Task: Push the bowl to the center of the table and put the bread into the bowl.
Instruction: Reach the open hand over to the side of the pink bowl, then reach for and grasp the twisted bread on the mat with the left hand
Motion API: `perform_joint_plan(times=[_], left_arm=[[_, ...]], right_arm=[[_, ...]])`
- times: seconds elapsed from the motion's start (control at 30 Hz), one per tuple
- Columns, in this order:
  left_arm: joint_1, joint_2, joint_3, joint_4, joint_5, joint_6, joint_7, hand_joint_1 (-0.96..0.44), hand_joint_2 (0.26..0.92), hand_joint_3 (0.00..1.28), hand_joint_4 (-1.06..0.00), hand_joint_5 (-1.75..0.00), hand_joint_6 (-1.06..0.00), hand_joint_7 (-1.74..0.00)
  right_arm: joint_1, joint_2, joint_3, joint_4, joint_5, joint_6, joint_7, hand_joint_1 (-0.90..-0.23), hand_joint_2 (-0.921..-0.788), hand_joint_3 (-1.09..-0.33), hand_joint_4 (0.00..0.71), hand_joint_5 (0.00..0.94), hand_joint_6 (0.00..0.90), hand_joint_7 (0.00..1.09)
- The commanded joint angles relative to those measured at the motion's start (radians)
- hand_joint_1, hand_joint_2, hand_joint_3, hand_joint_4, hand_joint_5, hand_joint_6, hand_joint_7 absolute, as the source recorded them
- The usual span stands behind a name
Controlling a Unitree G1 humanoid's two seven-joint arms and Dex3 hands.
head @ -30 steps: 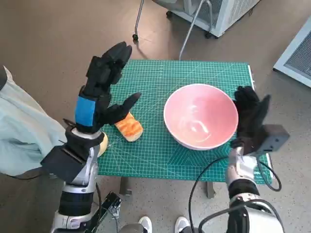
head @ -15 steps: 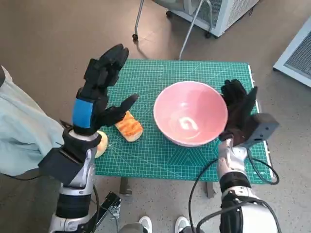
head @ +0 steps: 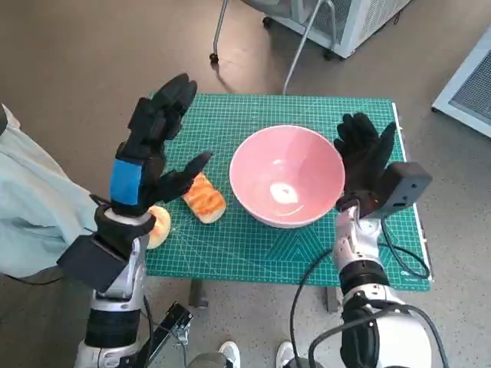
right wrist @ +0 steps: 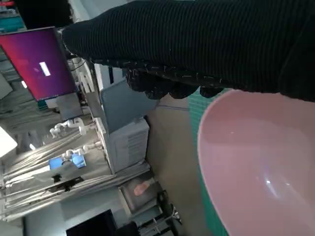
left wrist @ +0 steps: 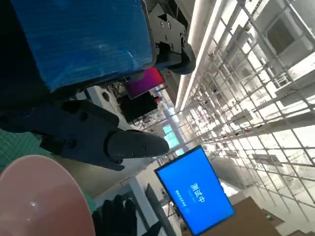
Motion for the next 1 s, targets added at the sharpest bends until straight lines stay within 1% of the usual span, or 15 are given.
perform_joint_plan(times=[0.03,0.17,0.23,0.37,0.43,0.5,0.57,0.63,0.7,0.77,0.8,0.87,0.93,0.97,1.0], left_arm=[[0.019,0.029,0.019,-0.004,-0.004,-0.003,-0.014,-0.27,0.921,0.28,-0.38,0.0,-0.3,-0.3],[0.025,0.055,0.03,0.001,-0.004,0.005,-0.029,-0.27,0.921,0.28,-0.39,0.0,-0.33,-0.26],[0.027,0.076,0.035,0.003,0.002,0.012,-0.038,-0.28,0.921,0.27,-0.39,0.0,-0.34,-0.24],[0.024,0.126,0.04,0.009,0.027,0.022,-0.059,-0.29,0.921,0.26,-0.39,0.0,-0.36,-0.2],[0.017,0.169,0.039,0.013,0.051,0.03,-0.077,-0.3,0.921,0.25,-0.39,0.0,-0.36,-0.19],[0.007,0.214,0.036,0.018,0.078,0.036,-0.099,-0.3,0.921,0.24,-0.39,0.0,-0.36,-0.18],[-0.003,0.262,0.033,0.023,0.103,0.039,-0.128,-0.31,0.921,0.22,-0.38,0.0,-0.36,-0.18],[-0.018,0.319,0.024,0.027,0.13,0.046,-0.17,-0.31,0.921,0.2,-0.37,0.0,-0.36,-0.17],[-0.033,0.365,0.012,0.028,0.152,0.054,-0.208,-0.32,0.921,0.16,-0.36,0.0,-0.36,-0.16],[-0.048,0.399,0.0,0.031,0.168,0.061,-0.239,-0.33,0.921,0.13,-0.35,0.0,-0.36,-0.16],[-0.06,0.419,-0.01,0.034,0.173,0.068,-0.263,-0.33,0.921,0.12,-0.34,0.0,-0.36,-0.16],[-0.08,0.448,-0.026,0.043,0.172,0.087,-0.307,-0.33,0.917,0.07,-0.34,0.0,-0.38,-0.16],[-0.1,0.47,-0.042,0.056,0.163,0.106,-0.353,-0.32,0.908,0.04,-0.34,0.0,-0.39,-0.15],[-0.108,0.478,-0.048,0.062,0.159,0.114,-0.372,-0.3,0.9,0.03,-0.34,0.0,-0.4,-0.15],[-0.122,0.489,-0.062,0.079,0.164,0.115,-0.397,-0.27,0.854,0.02,-0.37,-0.01,-0.46,-0.15]], right_arm=[[0.001,-0.024,0.009,0.008,-0.015,-0.002,-0.009,-0.533,-0.921,-0.92,0.238,0.01,0.053,0.66],[-0.007,-0.039,0.011,-0.001,-0.022,-0.03,-0.007,-0.536,-0.921,-0.912,0.236,0.008,0.048,0.66],[-0.012,-0.045,0.019,-0.01,-0.033,-0.059,-0.014,-0.541,-0.921,-0.91,0.235,0.008,0.048,0.66],[-0.022,-0.058,0.053,-0.028,-0.065,-0.122,-0.036,-0.55,-0.921,-0.908,0.241,0.01,0.053,0.66],[-0.024,-0.067,0.083,-0.043,-0.099,-0.168,-0.052,-0.552,-0.921,-0.911,0.251,0.014,0.058,0.66],[-0.023,-0.074,0.104,-0.061,-0.118,-0.213,-0.048,-0.553,-0.921,-0.917,0.261,0.018,0.065,0.66],[-0.024,-0.08,0.117,-0.082,-0.122,-0.252,-0.024,-0.557,-0.921,-0.917,0.269,0.022,0.071,0.66],[-0.023,-0.086,0.134,-0.117,-0.116,-0.298,0.028,-0.573,-0.921,-0.912,0.276,0.024,0.075,0.67],[-0.018,-0.089,0.147,-0.158,-0.095,-0.34,0.096,-0.599,-0.921,-0.902,0.283,0.025,0.075,0.68],[-0.011,-0.084,0.152,-0.207,-0.051,-0.364,0.182,-0.625,-0.921,-0.888,0.285,0.023,0.064,0.7],[-0.004,-0.078,0.158,-0.246,-0.022,-0.37,0.233,-0.632,-0.921,-0.884,0.286,0.023,0.06,0.71],[0.009,-0.072,0.171,-0.31,0.02,-0.375,0.309,-0.663,-0.921,-0.857,0.288,0.021,0.053,0.74],[0.025,-0.069,0.186,-0.366,0.054,-0.372,0.369,-0.676,-0.921,-0.846,0.289,0.019,0.043,0.77],[0.032,-0.068,0.191,-0.39,0.069,-0.368,0.393,-0.682,-0.921,-0.838,0.292,0.019,0.04,0.78],[0.04,-0.068,0.198,-0.42,0.087,-0.362,0.422,-0.702,-0.921,-0.818,0.314,0.03,0.053,0.8]])
